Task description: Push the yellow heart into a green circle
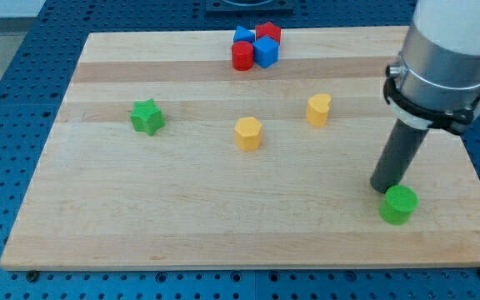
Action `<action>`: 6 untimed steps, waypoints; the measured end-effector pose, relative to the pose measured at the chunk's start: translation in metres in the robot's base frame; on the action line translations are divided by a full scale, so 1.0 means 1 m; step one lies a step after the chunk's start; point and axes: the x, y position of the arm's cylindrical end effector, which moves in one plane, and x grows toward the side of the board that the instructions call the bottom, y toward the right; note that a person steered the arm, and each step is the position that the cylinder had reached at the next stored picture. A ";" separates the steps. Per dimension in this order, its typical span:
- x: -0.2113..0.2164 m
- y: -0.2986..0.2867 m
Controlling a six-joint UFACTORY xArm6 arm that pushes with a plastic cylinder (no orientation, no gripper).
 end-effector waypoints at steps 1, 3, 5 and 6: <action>-0.022 -0.001; -0.124 -0.007; -0.186 -0.044; -0.187 -0.071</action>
